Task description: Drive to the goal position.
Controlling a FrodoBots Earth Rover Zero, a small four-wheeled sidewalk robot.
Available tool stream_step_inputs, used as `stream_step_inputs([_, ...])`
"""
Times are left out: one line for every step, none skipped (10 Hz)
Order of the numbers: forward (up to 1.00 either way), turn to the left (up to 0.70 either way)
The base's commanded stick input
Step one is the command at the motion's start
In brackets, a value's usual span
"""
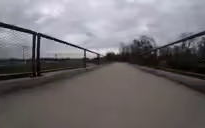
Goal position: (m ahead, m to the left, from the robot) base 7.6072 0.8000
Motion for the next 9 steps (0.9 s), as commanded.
stream_step_inputs([1.00, -0.27])
stream_step_inputs([1.00, -0.27])
stream_step_inputs([1.00, -0.27])
stream_step_inputs([1.00, -0.27])
stream_step_inputs([1.00, -0.08])
stream_step_inputs([1.00, 0.00])
stream_step_inputs([1.00, 0.00])
stream_step_inputs([1.00, 0.00])
stream_step_inputs([1.00, 0.00])
